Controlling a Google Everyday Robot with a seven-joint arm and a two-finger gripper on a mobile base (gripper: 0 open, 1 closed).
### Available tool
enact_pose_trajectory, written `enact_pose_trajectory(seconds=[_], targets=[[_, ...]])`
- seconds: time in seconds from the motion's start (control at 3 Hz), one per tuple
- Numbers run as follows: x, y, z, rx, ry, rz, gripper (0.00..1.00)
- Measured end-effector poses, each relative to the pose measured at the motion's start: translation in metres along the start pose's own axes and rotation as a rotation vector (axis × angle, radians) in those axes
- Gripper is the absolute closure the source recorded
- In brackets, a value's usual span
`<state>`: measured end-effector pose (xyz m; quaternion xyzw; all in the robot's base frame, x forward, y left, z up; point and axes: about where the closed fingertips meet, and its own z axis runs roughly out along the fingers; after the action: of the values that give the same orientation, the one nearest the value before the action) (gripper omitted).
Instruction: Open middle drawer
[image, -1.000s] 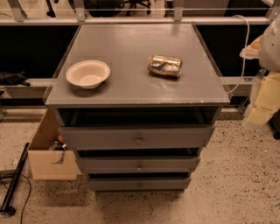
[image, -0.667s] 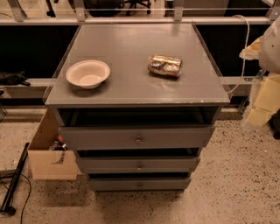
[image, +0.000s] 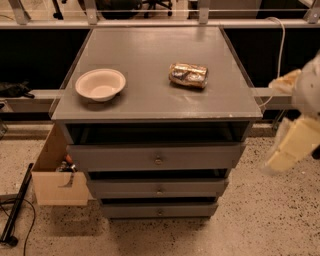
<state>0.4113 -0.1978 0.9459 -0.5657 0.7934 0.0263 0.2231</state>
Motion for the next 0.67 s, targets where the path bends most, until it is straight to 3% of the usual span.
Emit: enact_pose_trajectory(seconds=[0.33, 0.67], targets=[[0.010, 0.026, 0.054, -0.045, -0.155, 0.054, 0.00], [-0.007, 0.037, 0.102, -0.073, -0.313, 0.083, 0.00]])
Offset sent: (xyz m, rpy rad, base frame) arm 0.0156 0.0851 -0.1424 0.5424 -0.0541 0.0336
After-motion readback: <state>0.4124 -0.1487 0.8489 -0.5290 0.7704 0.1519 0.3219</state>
